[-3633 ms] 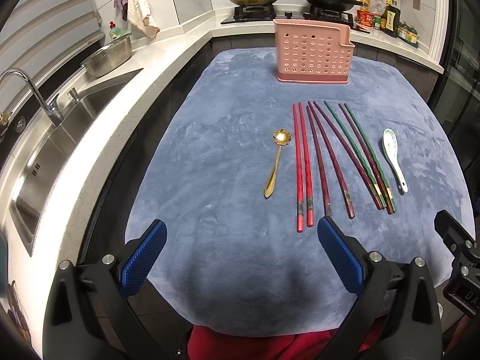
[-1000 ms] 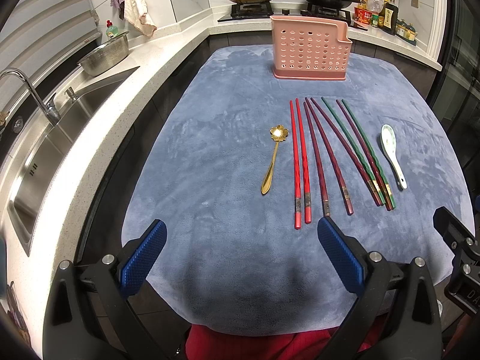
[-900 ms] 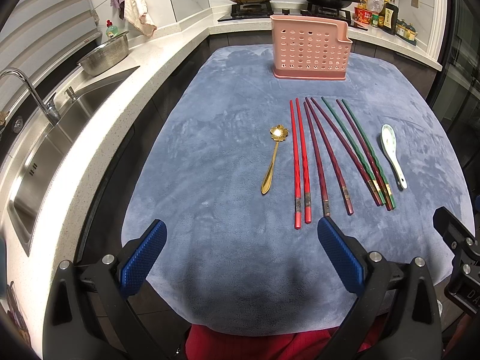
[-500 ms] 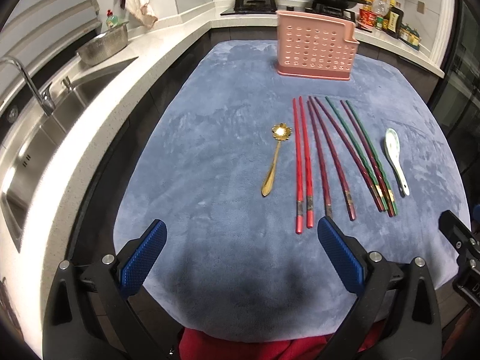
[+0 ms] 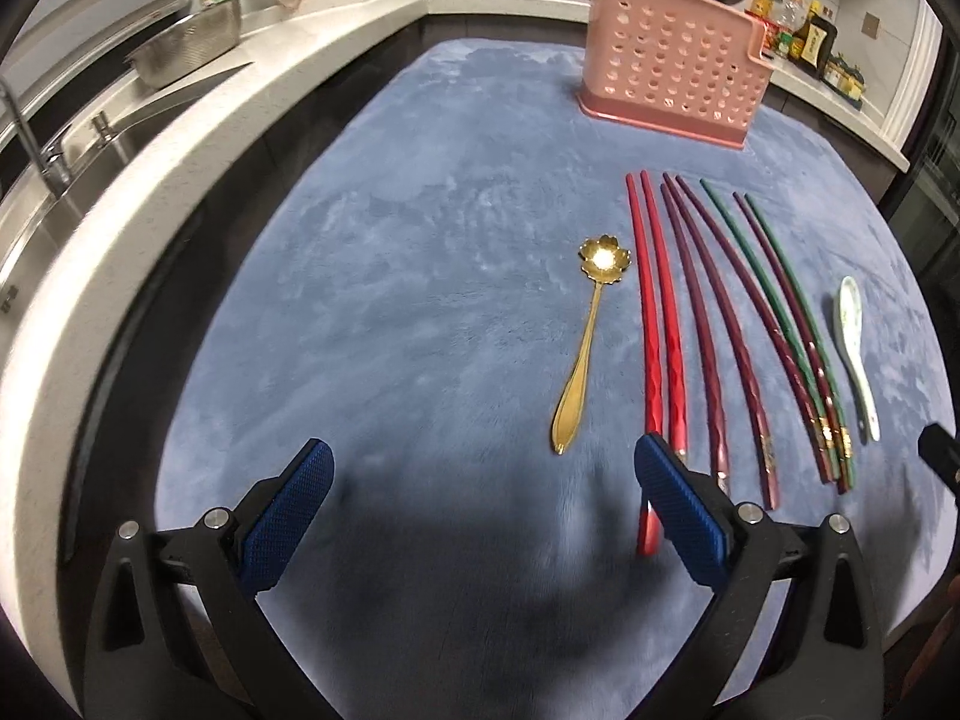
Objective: Organize utensils
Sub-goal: 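Grasp the gold spoon with the left tool while the right tool grasps the white ceramic spoon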
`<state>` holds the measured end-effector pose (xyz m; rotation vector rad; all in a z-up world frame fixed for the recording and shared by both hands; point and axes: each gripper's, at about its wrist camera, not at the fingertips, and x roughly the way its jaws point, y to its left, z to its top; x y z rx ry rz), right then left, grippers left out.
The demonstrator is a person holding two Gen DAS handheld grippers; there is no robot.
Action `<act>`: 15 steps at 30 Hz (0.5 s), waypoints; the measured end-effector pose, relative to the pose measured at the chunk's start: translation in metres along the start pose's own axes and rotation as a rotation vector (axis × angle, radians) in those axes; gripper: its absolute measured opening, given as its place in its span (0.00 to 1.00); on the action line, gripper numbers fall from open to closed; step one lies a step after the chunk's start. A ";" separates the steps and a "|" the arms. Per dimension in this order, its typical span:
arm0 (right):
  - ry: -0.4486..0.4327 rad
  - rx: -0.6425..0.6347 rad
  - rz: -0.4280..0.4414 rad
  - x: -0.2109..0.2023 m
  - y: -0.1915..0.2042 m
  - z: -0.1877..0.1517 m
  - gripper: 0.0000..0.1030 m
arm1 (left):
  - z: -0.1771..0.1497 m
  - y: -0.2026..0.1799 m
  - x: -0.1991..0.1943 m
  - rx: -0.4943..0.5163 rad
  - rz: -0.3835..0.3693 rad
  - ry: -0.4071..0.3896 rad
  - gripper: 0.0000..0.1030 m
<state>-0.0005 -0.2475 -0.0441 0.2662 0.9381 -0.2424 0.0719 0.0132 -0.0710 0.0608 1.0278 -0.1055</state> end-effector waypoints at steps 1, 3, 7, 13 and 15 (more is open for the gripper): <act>0.006 0.002 0.005 0.005 -0.001 0.003 0.88 | 0.002 -0.002 0.005 0.007 -0.007 0.005 0.89; 0.014 0.001 0.017 0.014 0.000 0.008 0.82 | 0.005 -0.005 0.011 0.014 -0.022 0.012 0.85; 0.028 0.002 0.046 0.030 0.002 0.018 0.71 | 0.010 -0.007 0.024 0.015 -0.050 0.037 0.67; 0.062 0.012 0.072 0.050 0.001 0.021 0.49 | 0.013 -0.006 0.031 0.003 -0.104 0.063 0.52; 0.080 0.028 0.088 0.056 -0.001 0.020 0.38 | 0.014 -0.007 0.032 0.004 -0.115 0.065 0.46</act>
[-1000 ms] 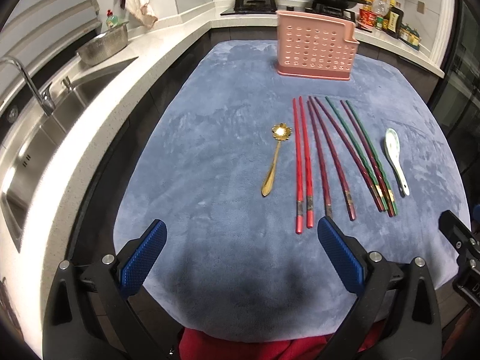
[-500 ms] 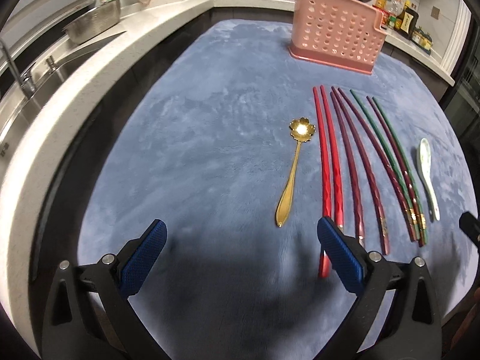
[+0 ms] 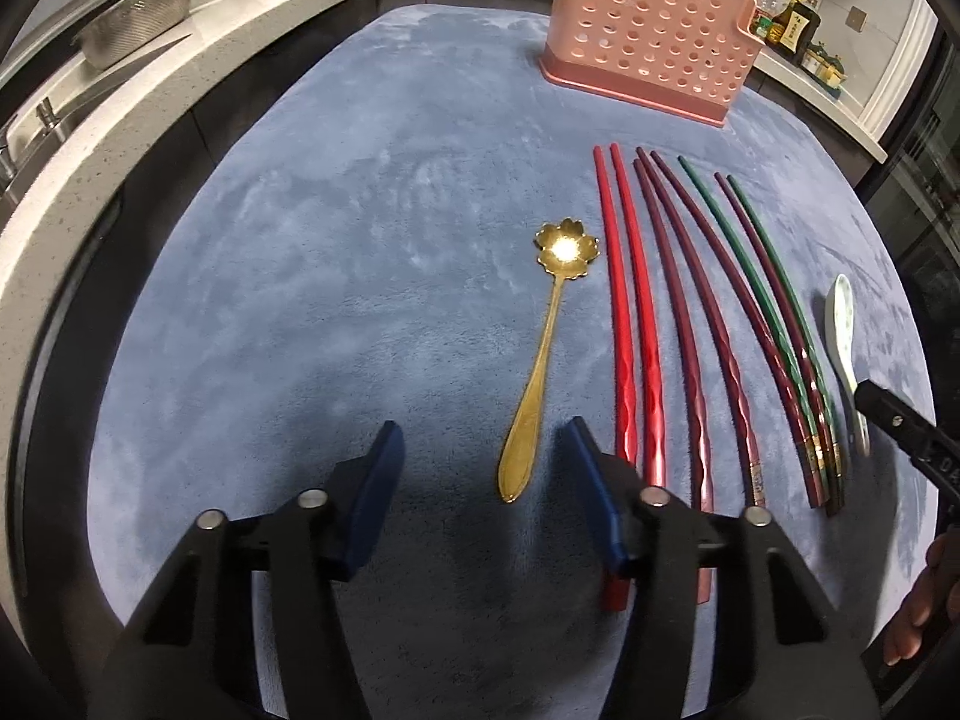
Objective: Organize utensils
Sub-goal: 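Grasp the gold spoon with the left tool while the right tool grasps the white ceramic spoon, then lift both spoons and carry them over the pink holder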
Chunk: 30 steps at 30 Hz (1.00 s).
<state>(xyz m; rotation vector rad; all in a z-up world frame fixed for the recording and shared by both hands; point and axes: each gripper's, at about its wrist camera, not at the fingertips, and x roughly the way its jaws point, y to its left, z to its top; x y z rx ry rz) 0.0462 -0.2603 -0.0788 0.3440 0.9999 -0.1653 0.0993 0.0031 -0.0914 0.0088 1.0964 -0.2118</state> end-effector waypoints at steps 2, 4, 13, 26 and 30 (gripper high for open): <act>0.012 0.012 0.015 0.004 -0.003 -0.001 0.31 | 0.000 0.001 0.001 -0.002 -0.008 0.000 0.39; 0.029 0.028 0.030 0.009 -0.007 -0.004 0.25 | 0.001 0.001 0.001 -0.004 -0.019 0.000 0.29; 0.029 0.010 0.037 0.008 -0.010 -0.009 0.15 | -0.003 -0.009 -0.002 0.032 -0.082 0.008 0.10; 0.039 -0.002 0.044 -0.015 -0.008 -0.016 0.12 | 0.002 -0.015 -0.032 0.041 -0.085 -0.046 0.09; 0.027 -0.011 0.037 -0.028 -0.007 -0.010 0.12 | 0.009 -0.013 -0.047 0.037 -0.090 -0.077 0.01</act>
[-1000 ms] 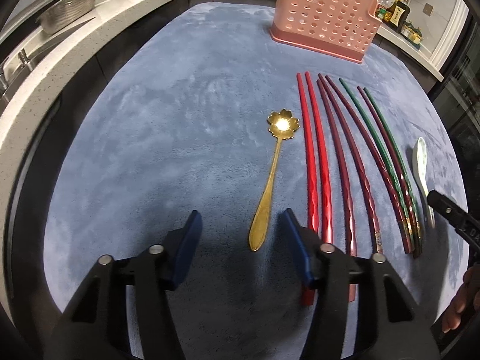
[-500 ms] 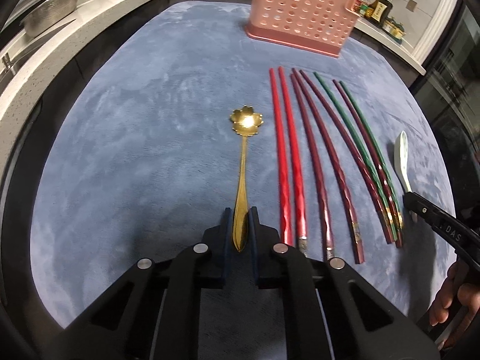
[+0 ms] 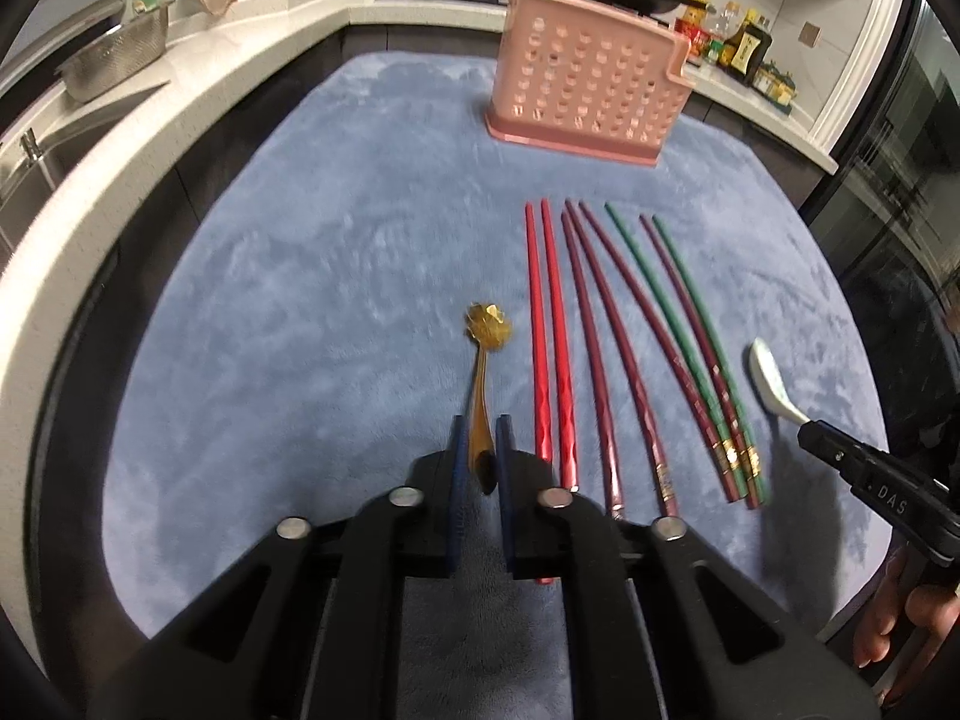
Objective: Organize utensils
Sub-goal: 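Lift both spoons and carry them over the pink holder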
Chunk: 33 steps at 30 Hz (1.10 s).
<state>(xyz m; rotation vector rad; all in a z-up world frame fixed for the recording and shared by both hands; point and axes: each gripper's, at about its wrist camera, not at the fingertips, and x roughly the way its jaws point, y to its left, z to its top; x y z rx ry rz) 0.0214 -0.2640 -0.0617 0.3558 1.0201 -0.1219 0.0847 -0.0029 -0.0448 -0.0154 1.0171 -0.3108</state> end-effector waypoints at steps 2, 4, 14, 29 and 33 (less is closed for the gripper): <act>-0.007 -0.002 0.000 -0.005 0.001 0.003 0.12 | 0.003 0.001 -0.004 -0.004 -0.008 -0.006 0.01; -0.014 -0.006 -0.001 -0.008 0.002 0.004 0.12 | 0.005 0.003 -0.005 -0.008 -0.005 -0.009 0.01; -0.051 0.004 0.006 -0.023 0.004 0.021 0.12 | 0.023 -0.001 -0.020 0.015 0.004 -0.024 0.01; -0.121 -0.022 0.031 -0.040 0.014 0.051 0.12 | 0.070 -0.016 -0.055 0.071 0.002 -0.124 0.01; -0.150 -0.037 0.054 -0.050 0.021 0.068 0.12 | 0.095 -0.022 -0.068 0.096 0.013 -0.163 0.00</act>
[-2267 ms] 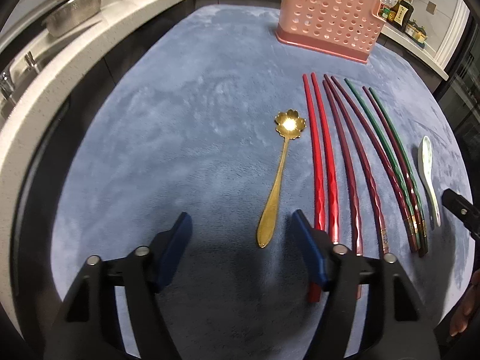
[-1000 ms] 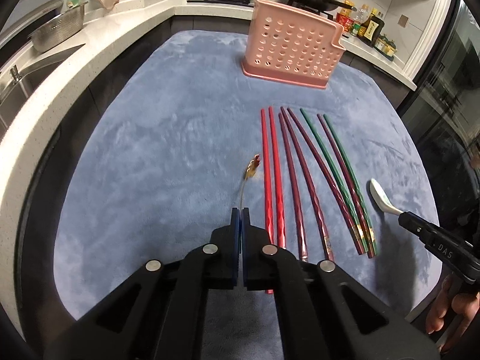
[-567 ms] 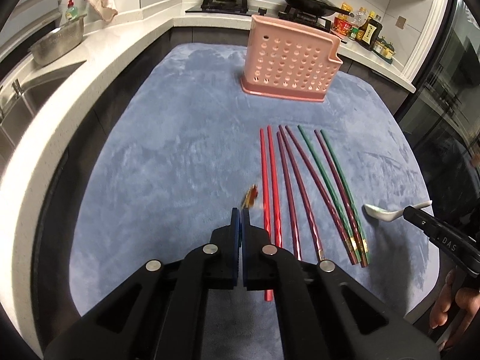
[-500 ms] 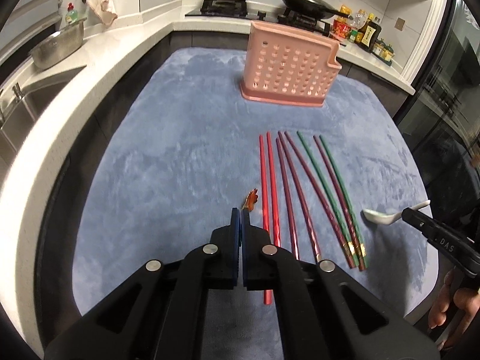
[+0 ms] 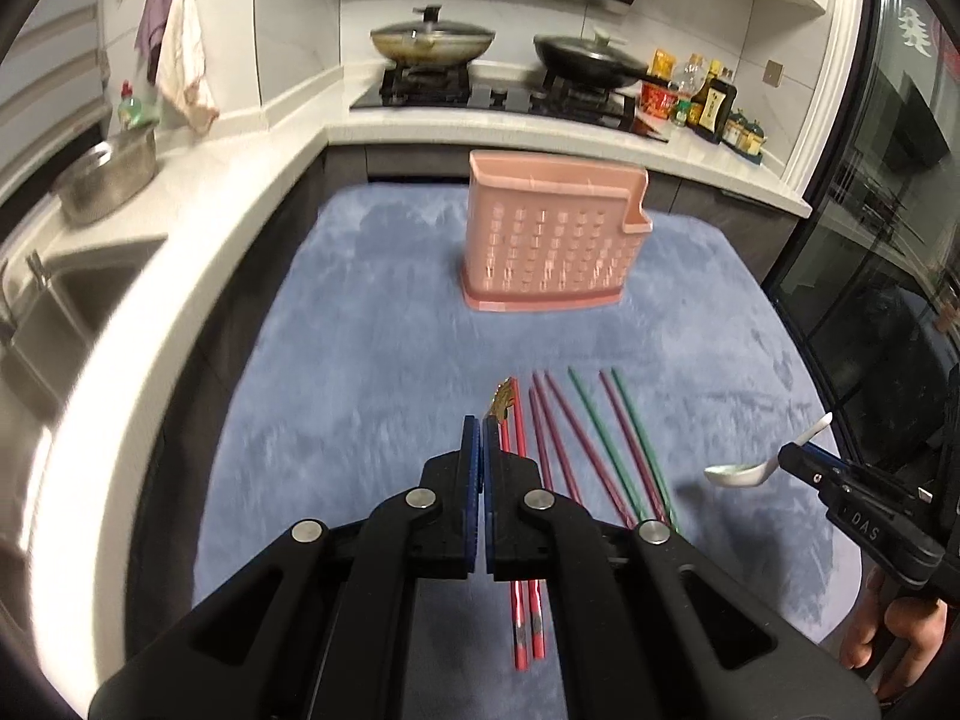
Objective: Organize utensils
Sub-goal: 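Lift both spoons and carry them over the pink holder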
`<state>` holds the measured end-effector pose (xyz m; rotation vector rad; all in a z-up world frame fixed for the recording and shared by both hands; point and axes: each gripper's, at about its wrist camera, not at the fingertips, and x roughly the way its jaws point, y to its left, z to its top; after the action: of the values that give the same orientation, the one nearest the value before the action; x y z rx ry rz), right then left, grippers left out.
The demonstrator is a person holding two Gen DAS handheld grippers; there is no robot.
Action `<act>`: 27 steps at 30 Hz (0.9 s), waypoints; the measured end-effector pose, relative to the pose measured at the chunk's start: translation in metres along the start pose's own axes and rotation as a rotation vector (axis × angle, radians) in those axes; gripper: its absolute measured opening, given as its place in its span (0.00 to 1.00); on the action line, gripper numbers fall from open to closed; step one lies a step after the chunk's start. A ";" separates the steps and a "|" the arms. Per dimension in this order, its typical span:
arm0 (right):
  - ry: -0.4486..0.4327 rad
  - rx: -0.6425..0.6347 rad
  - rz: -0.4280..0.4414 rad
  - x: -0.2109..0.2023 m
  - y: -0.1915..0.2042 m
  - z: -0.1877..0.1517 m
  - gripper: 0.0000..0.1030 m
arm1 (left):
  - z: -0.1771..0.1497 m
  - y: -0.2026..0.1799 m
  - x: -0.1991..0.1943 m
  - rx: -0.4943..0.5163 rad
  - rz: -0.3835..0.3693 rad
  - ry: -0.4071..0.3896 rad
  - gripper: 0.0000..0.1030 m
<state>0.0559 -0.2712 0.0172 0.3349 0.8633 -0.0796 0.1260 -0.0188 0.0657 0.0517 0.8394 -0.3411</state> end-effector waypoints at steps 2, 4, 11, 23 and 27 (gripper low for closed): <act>-0.019 -0.003 0.018 -0.003 0.004 0.013 0.12 | 0.016 -0.002 -0.004 0.015 0.007 -0.021 0.01; -0.047 -0.011 0.039 -0.007 0.008 0.031 0.12 | 0.035 -0.005 -0.008 0.036 0.013 -0.045 0.00; -0.141 -0.031 0.086 -0.007 0.024 0.105 0.12 | 0.104 -0.020 -0.009 0.115 0.039 -0.119 0.00; -0.190 -0.051 0.097 0.045 0.045 0.209 0.12 | 0.169 -0.031 0.060 0.156 0.032 -0.018 0.01; -0.146 -0.059 0.076 0.080 0.046 0.219 0.12 | 0.173 -0.026 0.089 0.146 0.048 0.026 0.01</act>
<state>0.2774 -0.2928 0.1001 0.3026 0.7058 -0.0080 0.2976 -0.0994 0.1182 0.2120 0.8370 -0.3569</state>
